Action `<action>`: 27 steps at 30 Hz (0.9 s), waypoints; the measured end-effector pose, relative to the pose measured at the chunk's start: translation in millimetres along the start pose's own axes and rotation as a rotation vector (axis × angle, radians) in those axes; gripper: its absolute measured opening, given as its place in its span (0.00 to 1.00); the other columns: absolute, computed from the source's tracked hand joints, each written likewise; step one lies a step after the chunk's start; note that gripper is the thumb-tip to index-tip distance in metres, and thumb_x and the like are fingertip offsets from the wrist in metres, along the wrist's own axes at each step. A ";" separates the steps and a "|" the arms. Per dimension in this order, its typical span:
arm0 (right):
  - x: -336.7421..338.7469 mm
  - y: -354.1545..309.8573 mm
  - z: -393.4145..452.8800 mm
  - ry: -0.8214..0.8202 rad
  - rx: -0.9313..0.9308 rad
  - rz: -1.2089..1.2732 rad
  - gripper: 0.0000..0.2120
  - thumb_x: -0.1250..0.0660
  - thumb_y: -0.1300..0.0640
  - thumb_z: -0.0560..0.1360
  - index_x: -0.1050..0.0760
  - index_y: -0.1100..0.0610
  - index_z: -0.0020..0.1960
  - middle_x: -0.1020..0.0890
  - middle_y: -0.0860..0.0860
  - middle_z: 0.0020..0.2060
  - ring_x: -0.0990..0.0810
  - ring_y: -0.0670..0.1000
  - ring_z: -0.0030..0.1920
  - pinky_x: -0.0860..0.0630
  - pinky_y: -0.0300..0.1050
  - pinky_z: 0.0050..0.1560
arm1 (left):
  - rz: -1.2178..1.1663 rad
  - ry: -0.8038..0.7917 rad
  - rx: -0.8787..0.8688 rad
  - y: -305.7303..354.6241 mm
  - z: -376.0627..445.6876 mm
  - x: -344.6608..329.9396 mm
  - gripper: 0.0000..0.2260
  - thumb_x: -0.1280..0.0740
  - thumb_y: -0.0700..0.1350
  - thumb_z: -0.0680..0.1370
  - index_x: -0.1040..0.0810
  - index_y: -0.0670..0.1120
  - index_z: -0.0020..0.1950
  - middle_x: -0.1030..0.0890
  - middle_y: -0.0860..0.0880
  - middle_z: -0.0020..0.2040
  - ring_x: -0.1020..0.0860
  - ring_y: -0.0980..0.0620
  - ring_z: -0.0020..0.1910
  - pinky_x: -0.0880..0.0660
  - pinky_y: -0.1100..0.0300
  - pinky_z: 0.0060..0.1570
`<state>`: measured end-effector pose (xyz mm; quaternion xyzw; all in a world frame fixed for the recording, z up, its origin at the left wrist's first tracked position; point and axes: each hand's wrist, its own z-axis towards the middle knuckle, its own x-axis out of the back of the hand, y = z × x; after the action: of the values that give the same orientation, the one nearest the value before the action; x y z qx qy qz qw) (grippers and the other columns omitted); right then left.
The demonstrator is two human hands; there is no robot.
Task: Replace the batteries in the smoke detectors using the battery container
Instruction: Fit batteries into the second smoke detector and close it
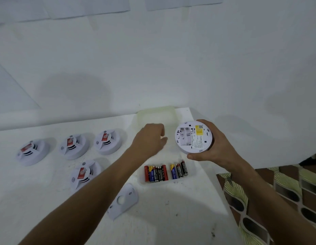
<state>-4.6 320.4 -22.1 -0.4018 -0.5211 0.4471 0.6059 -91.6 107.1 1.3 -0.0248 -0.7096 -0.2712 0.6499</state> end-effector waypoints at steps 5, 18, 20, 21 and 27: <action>10.8 3.0 -17.3 0.016 -0.012 -0.006 0.43 0.18 0.69 0.56 0.31 0.52 0.66 0.20 0.38 0.55 0.22 0.41 0.57 0.23 0.33 0.50 | -0.017 -0.214 -0.033 10.3 -27.5 -14.4 0.11 0.29 0.54 0.74 0.19 0.49 0.51 0.18 0.50 0.44 0.23 0.54 0.41 0.22 0.56 0.47; 20.2 3.3 -53.5 0.049 -0.027 -0.007 0.43 0.17 0.67 0.57 0.31 0.51 0.67 0.21 0.40 0.56 0.22 0.44 0.59 0.22 0.36 0.54 | -0.062 -0.380 -0.046 27.0 -34.7 -40.2 0.17 0.27 0.56 0.72 0.17 0.46 0.54 0.21 0.51 0.35 0.26 0.56 0.30 0.27 0.60 0.37; 20.0 3.0 -56.4 0.049 -0.031 -0.002 0.43 0.17 0.67 0.57 0.31 0.51 0.67 0.21 0.41 0.57 0.22 0.44 0.60 0.22 0.37 0.54 | -0.135 -0.348 -0.005 25.6 -35.6 -40.2 0.17 0.26 0.53 0.71 0.18 0.45 0.54 0.20 0.51 0.36 0.21 0.51 0.31 0.24 0.59 0.36; 19.8 2.6 -57.4 0.049 -0.030 -0.002 0.43 0.17 0.68 0.57 0.31 0.51 0.67 0.21 0.41 0.57 0.22 0.44 0.59 0.22 0.37 0.54 | -0.168 -0.331 0.011 24.8 -36.5 -39.5 0.16 0.25 0.51 0.71 0.19 0.44 0.55 0.17 0.48 0.39 0.18 0.49 0.33 0.22 0.58 0.37; 17.0 -1.9 -59.3 0.044 -0.030 0.007 0.43 0.17 0.67 0.57 0.30 0.51 0.67 0.21 0.42 0.57 0.22 0.44 0.59 0.22 0.37 0.52 | -0.393 -0.053 0.033 28.5 -45.0 -9.0 0.06 0.27 0.46 0.74 0.20 0.45 0.48 0.15 0.51 0.40 0.18 0.52 0.29 0.25 0.66 0.29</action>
<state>55.4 335.0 -23.6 -0.4224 -0.5129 0.4322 0.6096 -38.3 115.5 3.3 0.1179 -0.7222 -0.3803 0.5656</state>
